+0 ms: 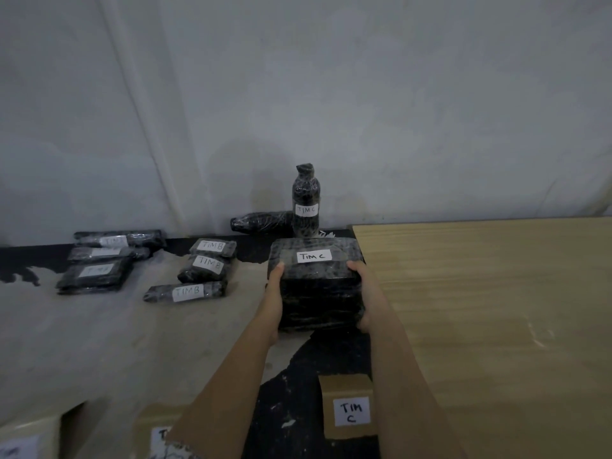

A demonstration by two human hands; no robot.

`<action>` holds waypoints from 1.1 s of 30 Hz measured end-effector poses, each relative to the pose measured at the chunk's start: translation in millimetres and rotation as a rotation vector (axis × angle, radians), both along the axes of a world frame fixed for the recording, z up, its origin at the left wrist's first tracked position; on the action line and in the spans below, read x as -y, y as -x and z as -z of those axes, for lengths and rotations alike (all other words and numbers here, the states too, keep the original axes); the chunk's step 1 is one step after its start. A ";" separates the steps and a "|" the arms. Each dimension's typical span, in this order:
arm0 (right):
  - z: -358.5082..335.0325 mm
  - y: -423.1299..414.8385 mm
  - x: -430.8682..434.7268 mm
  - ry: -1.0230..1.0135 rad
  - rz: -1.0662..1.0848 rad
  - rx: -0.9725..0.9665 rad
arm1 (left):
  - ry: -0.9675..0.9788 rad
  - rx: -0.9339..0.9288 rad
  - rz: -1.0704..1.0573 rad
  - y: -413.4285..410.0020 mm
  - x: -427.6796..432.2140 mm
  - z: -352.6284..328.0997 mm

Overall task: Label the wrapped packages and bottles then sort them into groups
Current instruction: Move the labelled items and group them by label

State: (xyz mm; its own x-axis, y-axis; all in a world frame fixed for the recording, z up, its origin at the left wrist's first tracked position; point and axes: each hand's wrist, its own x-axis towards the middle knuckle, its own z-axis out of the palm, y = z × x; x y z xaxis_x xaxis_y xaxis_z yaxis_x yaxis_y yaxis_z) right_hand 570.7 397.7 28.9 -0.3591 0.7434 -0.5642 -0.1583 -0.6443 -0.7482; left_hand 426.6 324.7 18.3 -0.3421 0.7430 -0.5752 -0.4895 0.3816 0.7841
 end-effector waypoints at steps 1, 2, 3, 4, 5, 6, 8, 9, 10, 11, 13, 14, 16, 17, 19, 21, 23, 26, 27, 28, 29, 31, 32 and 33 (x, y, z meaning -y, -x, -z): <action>0.4 1.0 -1.7 0.038 0.008 -0.002 | 0.021 0.019 -0.011 0.1 -3.3 -0.4; 0.0 1.8 -2.7 0.057 0.022 -0.003 | 0.035 0.037 -0.017 -0.1 -5.8 -2.1; 1.2 3.1 -4.8 0.066 0.044 -0.001 | 0.037 0.044 -0.019 0.3 -8.9 -1.9; 4.3 4.2 -7.1 0.066 0.066 0.002 | 0.034 0.038 -0.023 0.7 -11.1 -1.7; 7.2 6.5 -10.1 0.059 0.080 0.008 | 0.027 0.039 -0.033 1.2 -13.3 -0.4; 7.4 8.0 -11.9 0.053 0.094 0.013 | 0.023 0.035 -0.051 1.7 -14.9 1.3; 8.1 11.0 -17.4 0.040 0.101 0.024 | 0.015 0.025 -0.095 4.8 -21.9 9.0; 8.5 12.6 -22.4 0.034 0.094 0.019 | 0.021 0.023 -0.117 6.9 -27.1 14.4; 7.3 14.2 -26.9 0.032 0.093 0.025 | 0.034 0.023 -0.133 8.5 -32.0 18.4; 5.5 15.6 -31.8 0.026 0.092 0.032 | 0.045 0.024 -0.150 11.3 -38.9 24.1; 1.3 19.1 -40.8 0.010 0.086 0.048 | 0.051 0.022 -0.166 15.1 -50.6 30.3; -1.2 21.0 -45.4 0.003 0.085 0.059 | 0.045 0.021 -0.168 15.4 -54.5 29.2; -3.5 25.4 -54.1 0.008 0.078 0.069 | 0.036 0.023 -0.173 17.2 -61.5 26.9; -5.7 27.0 -56.8 0.016 0.071 0.068 | 0.031 0.022 -0.179 16.0 -63.0 20.8; -6.7 29.9 -63.8 0.024 0.053 0.056 | 0.030 0.025 -0.208 15.4 -66.5 12.8; -5.8 32.1 -70.9 0.032 0.037 0.039 | 0.028 0.016 -0.232 15.6 -69.9 8.2; -5.9 33.8 -76.2 0.049 0.020 0.020 | 0.028 0.015 -0.251 16.7 -73.7 7.4; -6.1 34.9 -80.1 0.076 0.003 -0.017 | 0.046 0.005 -0.269 20.4 -78.1 12.1; -6.3 34.9 -80.3 0.080 0.001 -0.023 | 0.055 0.004 -0.272 22.0 -80.0 14.8; -5.7 35.2 -80.7 0.083 0.000 -0.037 | 0.061 0.001 -0.269 22.9 -81.1 17.3; -7.5 35.1 -79.9 0.081 0.007 -0.038 | 0.071 0.003 -0.259 23.3 -81.8 18.9; -7.2 35.0 -79.3 0.083 0.034 -0.029 | 0.074 0.014 -0.251 24.8 -83.2 22.4; -5.5 35.3 -78.1 0.079 0.049 -0.034 | 0.069 0.010 -0.244 24.7 -82.8 23.0; -1.9 36.8 -80.3 0.081 0.082 -0.027 | 0.063 0.009 -0.233 24.2 -82.0 21.8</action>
State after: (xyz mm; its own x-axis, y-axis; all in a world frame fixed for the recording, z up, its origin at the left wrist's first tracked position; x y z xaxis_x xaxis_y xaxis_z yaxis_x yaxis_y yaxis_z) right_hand 533.9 478.0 30.8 -0.3149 0.7233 -0.6145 -0.2323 -0.6865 -0.6890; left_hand 402.4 406.7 -3.5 -0.4946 0.6075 -0.6216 -0.5767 0.3057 0.7576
